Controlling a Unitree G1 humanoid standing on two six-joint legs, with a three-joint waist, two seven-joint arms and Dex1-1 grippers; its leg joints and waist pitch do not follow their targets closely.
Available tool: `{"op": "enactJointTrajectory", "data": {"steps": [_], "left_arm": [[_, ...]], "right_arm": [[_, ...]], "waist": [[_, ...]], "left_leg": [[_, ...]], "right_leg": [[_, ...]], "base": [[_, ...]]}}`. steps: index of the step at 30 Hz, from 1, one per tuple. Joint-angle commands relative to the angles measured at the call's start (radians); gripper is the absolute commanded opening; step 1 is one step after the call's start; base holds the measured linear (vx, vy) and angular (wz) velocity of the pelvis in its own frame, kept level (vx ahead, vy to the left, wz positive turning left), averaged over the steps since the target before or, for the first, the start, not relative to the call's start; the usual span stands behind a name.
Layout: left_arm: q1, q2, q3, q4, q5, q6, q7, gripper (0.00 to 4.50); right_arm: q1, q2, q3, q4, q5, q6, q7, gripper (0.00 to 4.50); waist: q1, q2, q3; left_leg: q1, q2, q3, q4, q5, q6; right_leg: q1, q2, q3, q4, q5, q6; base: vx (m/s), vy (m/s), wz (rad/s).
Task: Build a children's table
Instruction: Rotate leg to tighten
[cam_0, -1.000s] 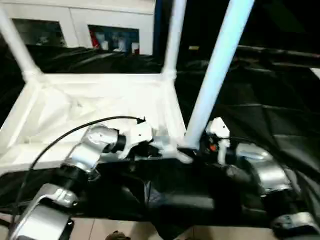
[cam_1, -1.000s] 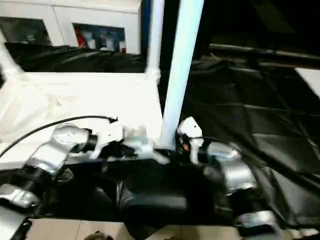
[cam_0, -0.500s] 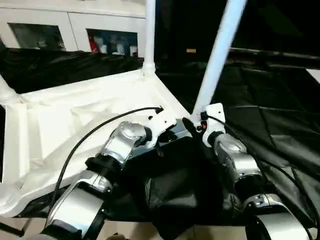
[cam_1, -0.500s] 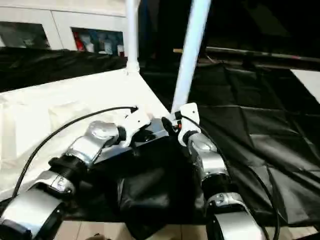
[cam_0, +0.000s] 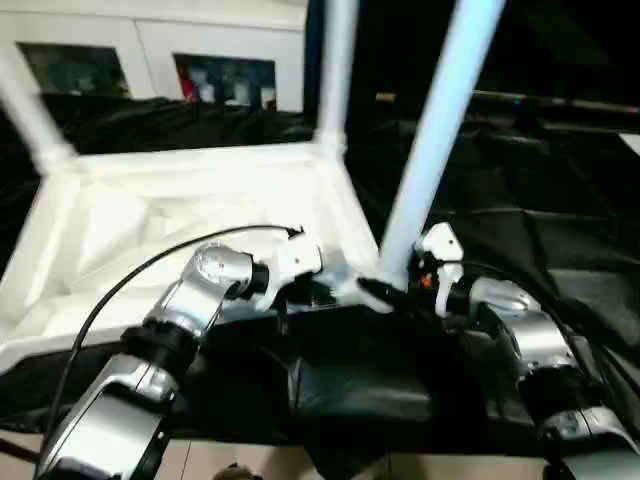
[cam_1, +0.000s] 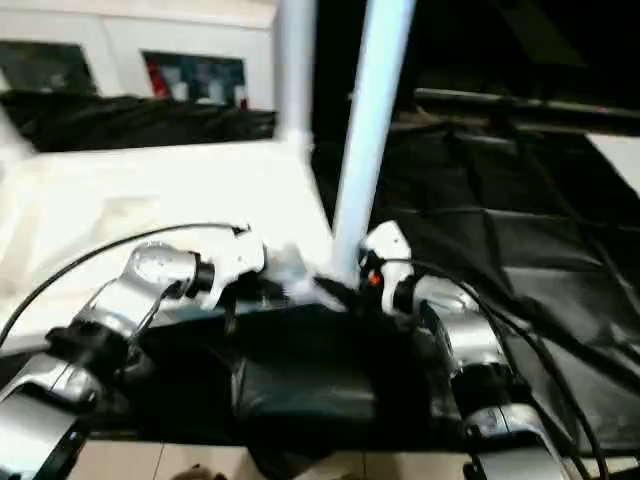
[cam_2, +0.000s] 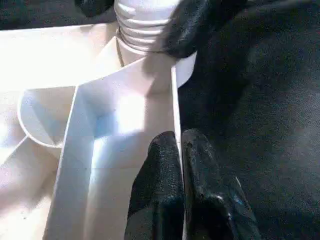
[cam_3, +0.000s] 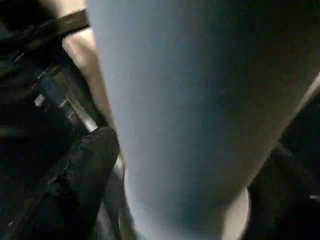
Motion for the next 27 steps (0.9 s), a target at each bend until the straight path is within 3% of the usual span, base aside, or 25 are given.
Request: {"op": "enactJointTrajectory", "data": {"steps": [1,4,5,7,14,15,19,23,24,26,27], "left_arm": [[0.019,0.0,-0.016,-0.02,-0.032,-0.01,-0.05,0.0],[0.027,0.014,-0.003,-0.034,-0.051,-0.01,-0.07,0.0],[0.029,0.016,0.001,-0.035,-0.054,-0.011,-0.072,0.0],[0.033,0.015,0.011,-0.032,-0.062,-0.011,-0.072,0.0],[0.046,0.012,0.015,-0.036,-0.065,-0.014,-0.071,0.0],[0.045,0.011,0.015,-0.034,-0.063,-0.016,-0.067,0.0],[0.031,-0.003,0.015,-0.009,-0.046,-0.026,-0.019,0.0],[-0.017,-0.053,0.012,0.067,0.015,-0.005,0.129,0.0],[-0.052,-0.102,0.026,0.117,0.028,0.025,0.227,0.0],[-0.082,-0.143,0.033,0.155,0.039,0.051,0.307,0.0],[-0.107,-0.18,0.038,0.188,0.046,0.066,0.368,0.0]], "right_arm": [[0.013,-0.026,0.022,-0.044,-0.004,0.004,0.059,3.92],[0.028,-0.054,0.041,-0.08,0.005,0.019,0.105,3.92],[0.03,-0.056,0.042,-0.083,0.006,0.021,0.11,3.65],[0.033,-0.053,0.042,-0.082,0.005,0.022,0.114,3.55],[0.059,-0.037,0.047,-0.117,0.027,0.057,0.113,3.07],[0.062,-0.035,0.048,-0.119,0.026,0.06,0.112,2.84],[0.069,-0.008,0.043,-0.106,0.01,0.071,0.041,2.75],[0.044,0.063,0.017,-0.011,-0.057,0.089,-0.192,2.7],[0.027,0.122,-0.02,0.032,-0.069,0.126,-0.352,2.7],[0.01,0.165,-0.05,0.066,-0.073,0.143,-0.467,2.69],[-0.011,0.195,-0.067,0.105,-0.079,0.149,-0.546,2.69]], "waist": [[0.003,0.0,-0.052],[0.01,-0.003,-0.05],[0.01,-0.004,-0.05],[0.01,-0.002,-0.05],[0.01,-0.003,-0.051],[0.011,-0.003,-0.052],[0.008,-0.002,-0.049],[0.001,0.0,-0.043],[-0.001,-0.002,-0.044],[-0.007,0.001,-0.043],[-0.008,0.002,-0.048]], "left_leg": [[0.003,0.065,-0.018,-0.058,-0.132,0.087],[0.003,0.062,-0.016,-0.057,-0.144,0.084],[0.003,0.062,-0.016,-0.057,-0.146,0.082],[0.003,0.061,-0.017,-0.058,-0.149,0.071],[0.002,0.061,-0.017,-0.057,-0.129,0.075],[0.002,0.061,-0.017,-0.056,-0.123,0.078],[0.004,0.059,-0.017,-0.059,-0.148,0.067],[0.011,0.057,-0.021,-0.065,-0.211,0.024],[0.01,0.058,-0.026,-0.068,-0.217,0.012],[0.016,0.059,-0.024,-0.068,-0.231,-0.002],[0.015,0.059,-0.027,-0.068,-0.224,-0.009]], "right_leg": [[0.047,-0.095,0.057,-0.069,-0.101,-0.227],[0.048,-0.097,0.058,-0.074,-0.135,-0.217],[0.047,-0.096,0.058,-0.074,-0.145,-0.215],[0.046,-0.096,0.057,-0.077,-0.174,-0.206],[0.047,-0.095,0.058,-0.073,-0.138,-0.208],[0.048,-0.094,0.058,-0.072,-0.125,-0.207],[0.044,-0.095,0.057,-0.078,-0.177,-0.201],[0.036,-0.098,0.057,-0.095,-0.339,-0.162],[0.038,-0.099,0.057,-0.095,-0.362,-0.151],[0.03,-0.098,0.06,-0.097,-0.359,-0.152],[0.035,-0.1,0.061,-0.092,-0.333,-0.157]], "base": [[0.0,0.0,0.0],[0.0,0.0,0.0],[0.0,0.0,0.0],[0.0,0.0,0.0],[0.0,0.0,0.0],[0.0,0.0,0.0],[0.0,0.0,0.0],[0.0,0.0,0.0],[0.0,0.0,0.0],[0.0,0.0,0.0],[0.0,0.0,0.0]]}}
